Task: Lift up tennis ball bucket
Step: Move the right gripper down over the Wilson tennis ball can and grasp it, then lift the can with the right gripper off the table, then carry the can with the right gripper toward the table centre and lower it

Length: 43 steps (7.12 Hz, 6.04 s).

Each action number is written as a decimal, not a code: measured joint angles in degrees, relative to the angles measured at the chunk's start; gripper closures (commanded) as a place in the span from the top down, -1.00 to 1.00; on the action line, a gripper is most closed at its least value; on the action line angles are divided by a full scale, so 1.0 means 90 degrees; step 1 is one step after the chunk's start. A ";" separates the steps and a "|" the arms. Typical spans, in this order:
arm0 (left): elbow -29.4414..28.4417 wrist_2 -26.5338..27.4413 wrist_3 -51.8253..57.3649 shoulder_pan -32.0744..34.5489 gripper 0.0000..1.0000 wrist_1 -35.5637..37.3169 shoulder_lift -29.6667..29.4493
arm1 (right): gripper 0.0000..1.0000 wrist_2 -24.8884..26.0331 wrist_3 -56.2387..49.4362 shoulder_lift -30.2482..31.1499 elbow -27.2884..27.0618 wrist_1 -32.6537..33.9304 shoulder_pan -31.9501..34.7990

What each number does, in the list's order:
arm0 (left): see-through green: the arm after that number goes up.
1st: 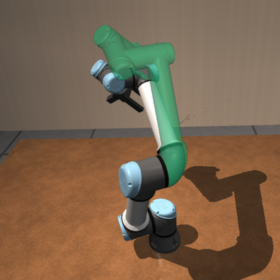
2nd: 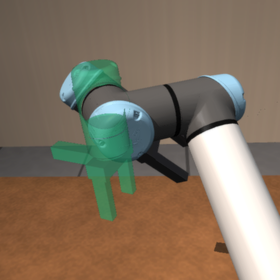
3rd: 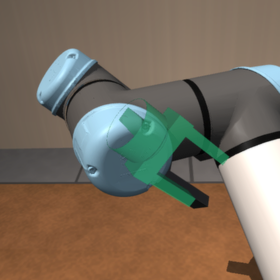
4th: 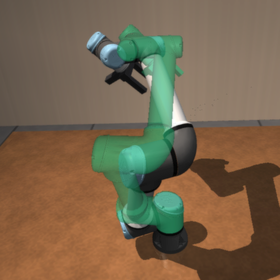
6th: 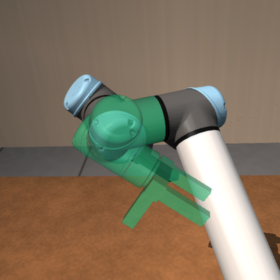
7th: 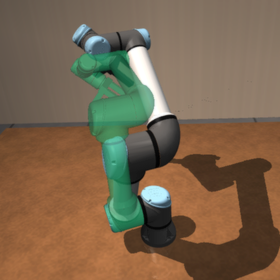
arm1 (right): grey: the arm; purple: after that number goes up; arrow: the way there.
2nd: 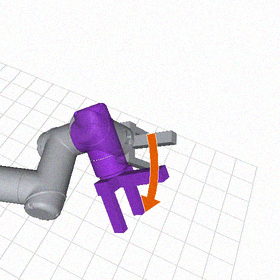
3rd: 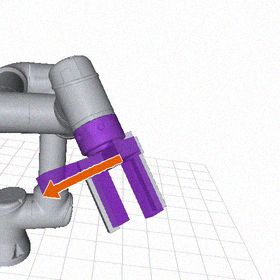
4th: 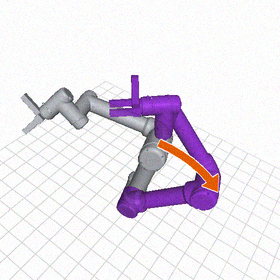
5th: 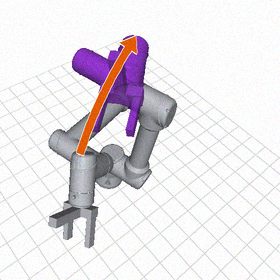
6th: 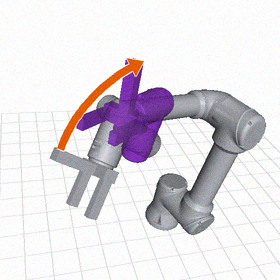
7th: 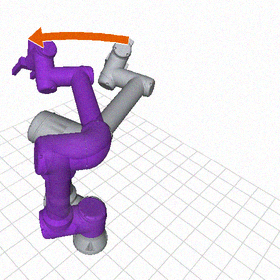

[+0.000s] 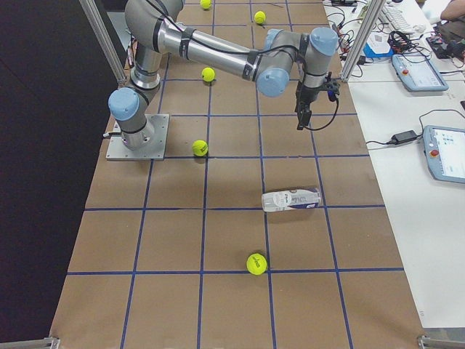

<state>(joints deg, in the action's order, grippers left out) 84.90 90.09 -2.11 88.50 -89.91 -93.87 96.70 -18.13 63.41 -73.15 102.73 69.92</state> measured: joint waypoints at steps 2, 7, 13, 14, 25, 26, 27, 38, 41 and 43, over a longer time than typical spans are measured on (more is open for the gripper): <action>0.0000 0.0000 0.0004 0.0000 1.00 0.0000 0.0001 | 1.00 0.0246 -0.0900 -0.0585 0.0159 0.0730 -0.0652; 0.0000 0.0000 0.0000 0.0000 1.00 0.0000 0.0000 | 1.00 -0.0017 -0.2338 -0.1806 0.0609 0.2019 -0.1229; 0.0000 0.0000 0.0000 0.0000 1.00 0.0003 0.0001 | 0.82 -0.0453 -0.2412 -0.2169 0.0529 0.2193 -0.1320; 0.0000 0.0000 0.0000 0.0000 1.00 0.0001 0.0000 | 0.61 -0.0502 -0.2459 -0.2169 0.0486 0.2246 -0.1368; 0.0000 0.0000 0.0007 0.0000 1.00 0.0000 0.0001 | 0.00 -0.2134 -0.4261 -0.0419 -0.0315 0.1350 0.1177; 0.0000 0.0000 0.0005 0.0000 1.00 0.0000 0.0001 | 0.01 -0.2200 -0.4519 -0.0432 -0.0408 0.1376 0.1756; 0.0000 0.0000 0.0005 0.0000 1.00 0.0000 0.0001 | 0.02 -0.2332 -0.4924 -0.0461 -0.0535 0.1449 0.2258; 0.0000 0.0000 0.0009 0.0000 1.00 0.0002 0.0000 | 1.00 -0.2159 -0.5819 -0.1097 -0.1175 0.2754 0.5140; 0.0000 0.0000 0.0006 0.0000 1.00 0.0001 0.0001 | 1.00 -0.2107 -0.5445 -0.0801 -0.1138 0.2630 0.4824; 0.0000 0.0002 0.0009 0.0000 1.00 0.0000 0.0001 | 1.00 -0.2054 -0.4908 -0.0320 -0.1164 0.1913 0.4232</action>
<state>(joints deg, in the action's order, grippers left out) 84.90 90.11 -2.03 88.50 -89.91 -93.87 78.21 -62.29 60.53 -83.63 119.95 108.00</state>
